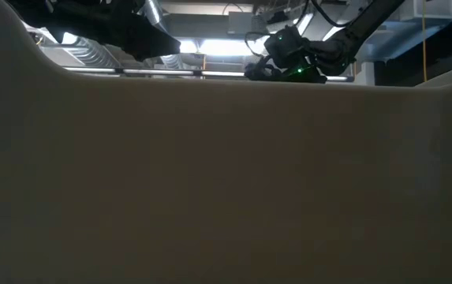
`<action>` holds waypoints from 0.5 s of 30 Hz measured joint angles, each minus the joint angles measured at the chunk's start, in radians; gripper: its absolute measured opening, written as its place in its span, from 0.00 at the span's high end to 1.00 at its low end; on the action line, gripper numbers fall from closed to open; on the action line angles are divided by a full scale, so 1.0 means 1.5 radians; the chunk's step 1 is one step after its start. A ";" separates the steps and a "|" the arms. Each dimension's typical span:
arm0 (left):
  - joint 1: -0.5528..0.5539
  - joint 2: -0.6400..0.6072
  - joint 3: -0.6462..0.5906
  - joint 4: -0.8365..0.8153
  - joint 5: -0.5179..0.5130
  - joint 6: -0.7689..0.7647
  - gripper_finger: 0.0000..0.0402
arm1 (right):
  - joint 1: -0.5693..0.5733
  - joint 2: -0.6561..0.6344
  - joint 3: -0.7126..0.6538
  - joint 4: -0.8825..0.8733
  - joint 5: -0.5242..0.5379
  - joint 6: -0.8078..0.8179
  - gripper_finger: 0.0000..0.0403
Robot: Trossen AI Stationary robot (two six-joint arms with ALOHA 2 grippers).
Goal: Sort rubber bands into baskets
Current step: Put the blue rubber band in the yellow bin, then put the red rubber band in the white bin
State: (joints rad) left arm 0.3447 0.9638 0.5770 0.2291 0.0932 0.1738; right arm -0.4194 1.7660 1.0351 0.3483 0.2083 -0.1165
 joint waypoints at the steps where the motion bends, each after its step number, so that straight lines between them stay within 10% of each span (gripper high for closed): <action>1: 0.000 0.000 0.000 0.000 0.000 0.000 0.66 | 0.000 -0.002 0.000 -0.003 0.000 0.000 0.69; 15: -0.018 0.000 0.000 -0.007 0.000 -0.013 0.66 | 0.063 -0.218 -0.001 -0.270 -0.012 -0.015 0.61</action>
State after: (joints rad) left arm 0.3181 0.9638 0.5770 0.2192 0.0933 0.1539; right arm -0.3247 1.4384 1.0338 -0.0568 0.1910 -0.1392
